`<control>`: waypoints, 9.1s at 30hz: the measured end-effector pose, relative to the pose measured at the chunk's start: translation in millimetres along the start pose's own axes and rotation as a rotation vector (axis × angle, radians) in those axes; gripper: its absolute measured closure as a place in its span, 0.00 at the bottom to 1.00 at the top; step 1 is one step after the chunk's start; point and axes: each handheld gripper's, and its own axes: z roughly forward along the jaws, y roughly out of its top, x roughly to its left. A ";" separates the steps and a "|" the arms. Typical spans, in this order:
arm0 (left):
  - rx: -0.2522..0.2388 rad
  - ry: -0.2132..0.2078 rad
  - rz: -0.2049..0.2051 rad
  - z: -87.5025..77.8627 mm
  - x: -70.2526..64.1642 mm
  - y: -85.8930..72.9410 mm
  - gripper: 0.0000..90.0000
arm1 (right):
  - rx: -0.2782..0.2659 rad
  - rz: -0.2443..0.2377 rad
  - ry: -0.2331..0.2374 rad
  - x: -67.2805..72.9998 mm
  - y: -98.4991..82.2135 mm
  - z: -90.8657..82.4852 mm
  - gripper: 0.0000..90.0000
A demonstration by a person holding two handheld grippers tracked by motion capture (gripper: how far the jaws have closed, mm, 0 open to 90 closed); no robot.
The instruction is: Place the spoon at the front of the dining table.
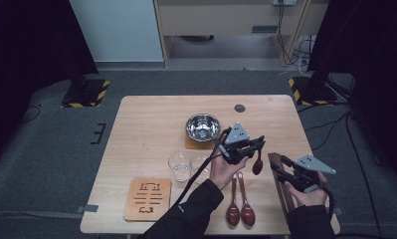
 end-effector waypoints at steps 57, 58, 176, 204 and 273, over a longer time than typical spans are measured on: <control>-0.051 0.052 0.029 -38.2 21.6 47.4 0.94 | 0.252 0.072 -0.230 -82.3 -55.5 15.5 0.23; -0.050 0.053 0.029 -38.4 22.2 47.5 0.94 | 0.256 0.072 -0.232 -83.6 -56.3 15.7 0.22; -0.039 0.374 -0.101 -87.3 158.3 29.0 0.94 | 0.334 0.137 -0.275 -92.6 -68.0 34.6 0.01; -0.033 0.438 -0.136 -94.8 184.2 5.9 0.94 | 0.327 0.140 -0.282 -91.9 -68.4 35.3 0.00; 0.092 0.476 -0.181 -112.1 208.0 -43.7 0.90 | 0.327 0.141 -0.283 -91.8 -68.2 35.5 0.00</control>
